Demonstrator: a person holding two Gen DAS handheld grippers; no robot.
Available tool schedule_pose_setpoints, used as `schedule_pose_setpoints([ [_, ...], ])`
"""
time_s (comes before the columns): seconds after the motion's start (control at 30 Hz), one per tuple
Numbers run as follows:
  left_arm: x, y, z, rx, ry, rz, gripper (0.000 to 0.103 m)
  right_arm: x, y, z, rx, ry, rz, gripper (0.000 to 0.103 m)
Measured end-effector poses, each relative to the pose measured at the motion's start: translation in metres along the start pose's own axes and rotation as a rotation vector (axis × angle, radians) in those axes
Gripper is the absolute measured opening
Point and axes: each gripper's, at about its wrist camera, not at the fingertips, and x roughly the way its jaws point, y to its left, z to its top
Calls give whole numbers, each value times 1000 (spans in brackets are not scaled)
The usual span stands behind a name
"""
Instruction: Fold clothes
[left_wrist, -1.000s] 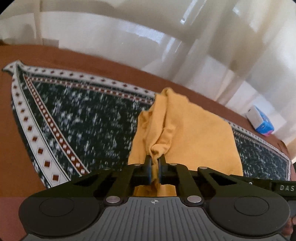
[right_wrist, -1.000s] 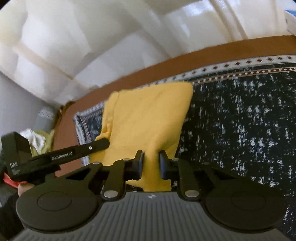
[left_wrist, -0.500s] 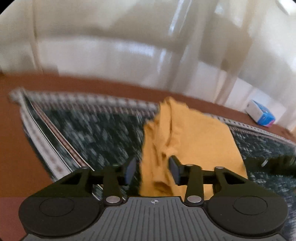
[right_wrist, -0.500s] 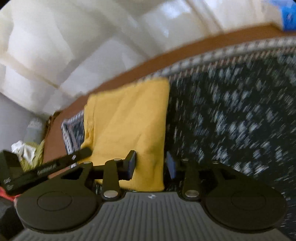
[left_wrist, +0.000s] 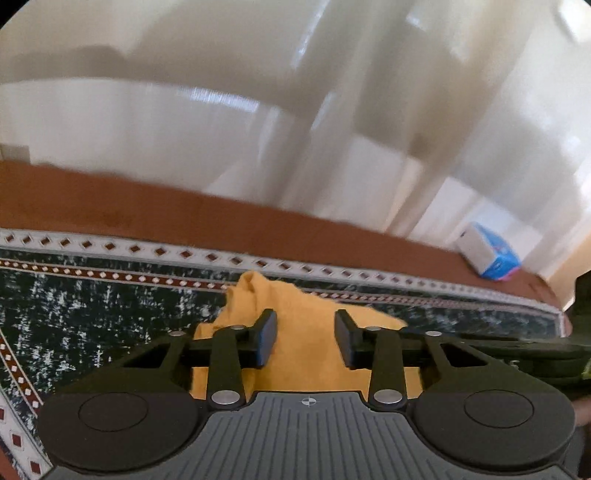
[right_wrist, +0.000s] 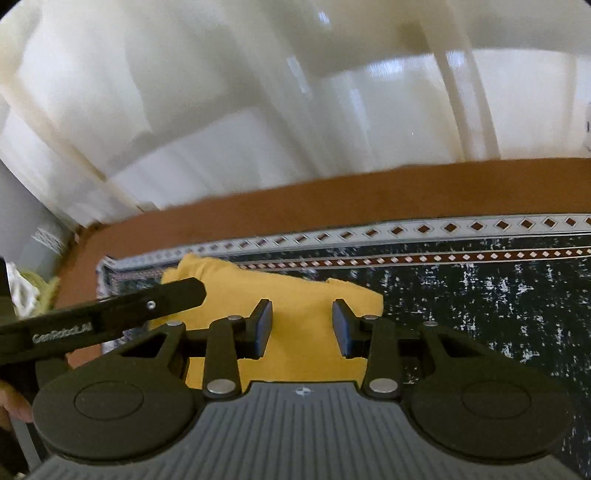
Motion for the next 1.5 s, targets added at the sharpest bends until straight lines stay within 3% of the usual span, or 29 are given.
schedule_pose_setpoints([
  [0.1,8,6,-4,-6,-5,-8,40,8,-6,-2,2,1,9,39],
  [0.27,-5,5,-1,-39,-12,-3,42,4,-10,-1,9,0,24,39],
  [0.33,-24,5,1,-44,-43,18,50,-10,-14,-1,43,-17,43,40],
  [0.37,-35,6,1,-47,-63,32,60,-18,-15,-1,61,-25,52,47],
  [0.4,-43,10,-3,-63,-67,40,63,-25,-17,0,78,-33,62,56],
  [0.47,-58,17,-9,-94,-68,55,67,-40,-21,0,113,-49,81,61],
  [0.83,-42,51,-37,-276,73,34,75,-45,-30,-40,245,50,101,61],
  [1.17,-24,50,-31,-270,139,-91,75,-22,-29,-48,319,103,140,63],
  [1.33,-27,55,-34,-280,141,-103,74,-21,-31,-49,353,101,158,66],
  [1.5,-21,53,-30,-271,134,-87,76,-19,-44,-52,452,101,188,61],
])
